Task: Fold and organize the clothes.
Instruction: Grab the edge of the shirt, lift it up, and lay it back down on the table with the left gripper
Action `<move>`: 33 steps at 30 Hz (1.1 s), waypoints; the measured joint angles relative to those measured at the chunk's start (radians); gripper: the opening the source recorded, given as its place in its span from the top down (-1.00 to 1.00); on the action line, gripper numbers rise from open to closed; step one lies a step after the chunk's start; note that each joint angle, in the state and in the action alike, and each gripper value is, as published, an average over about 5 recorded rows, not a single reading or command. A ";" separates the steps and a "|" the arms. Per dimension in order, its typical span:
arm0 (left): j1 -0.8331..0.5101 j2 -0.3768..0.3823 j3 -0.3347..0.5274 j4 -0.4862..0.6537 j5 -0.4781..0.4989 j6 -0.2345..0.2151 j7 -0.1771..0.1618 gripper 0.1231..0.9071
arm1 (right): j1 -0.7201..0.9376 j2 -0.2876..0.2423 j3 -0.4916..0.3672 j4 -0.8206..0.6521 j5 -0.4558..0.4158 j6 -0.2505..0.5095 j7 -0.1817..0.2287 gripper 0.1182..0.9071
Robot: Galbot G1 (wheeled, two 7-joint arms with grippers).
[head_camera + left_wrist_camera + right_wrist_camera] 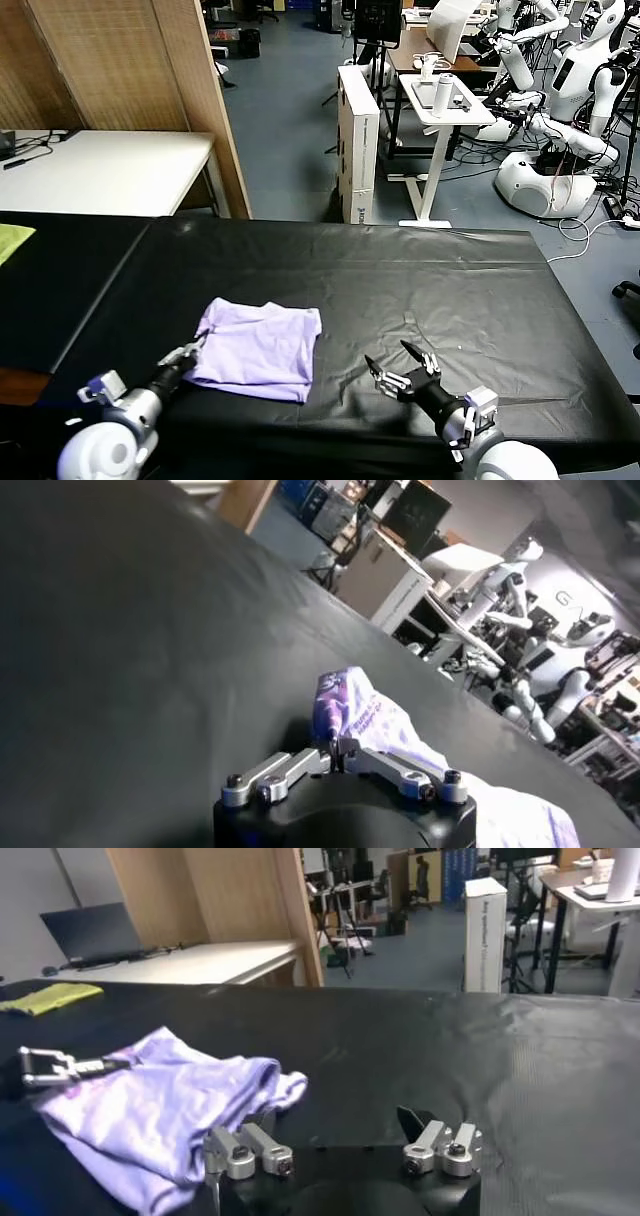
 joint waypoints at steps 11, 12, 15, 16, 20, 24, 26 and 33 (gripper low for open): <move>0.050 0.240 -0.212 -0.002 -0.172 0.016 -0.002 0.89 | 0.025 0.047 -0.014 -0.039 -0.019 0.011 0.006 -1.00; 0.055 0.261 -0.235 -0.006 -0.188 0.022 -0.004 0.89 | 0.028 0.051 -0.016 -0.042 -0.021 0.011 0.006 -1.00; 0.063 0.303 -0.297 -0.027 -0.227 0.041 -0.019 0.89 | 0.031 0.062 -0.021 -0.048 -0.027 0.012 0.005 -1.00; 0.066 0.310 -0.313 -0.037 -0.235 0.045 -0.026 0.89 | 0.032 0.065 -0.022 -0.050 -0.028 0.012 0.005 -1.00; 0.072 0.305 -0.338 -0.099 -0.242 0.067 -0.064 0.89 | 0.029 0.068 -0.021 -0.051 -0.033 0.012 0.004 -1.00; 0.055 0.249 -0.296 -0.188 -0.208 0.091 -0.123 0.89 | 0.020 0.070 -0.013 -0.048 -0.035 0.013 0.003 -1.00; 0.043 0.208 -0.246 -0.232 -0.181 0.099 -0.145 0.89 | 0.013 0.071 -0.007 -0.044 -0.038 0.014 0.002 -1.00; -0.034 0.029 0.028 -0.283 -0.040 0.092 -0.159 0.89 | -0.038 0.084 0.027 -0.023 -0.058 0.019 -0.006 -1.00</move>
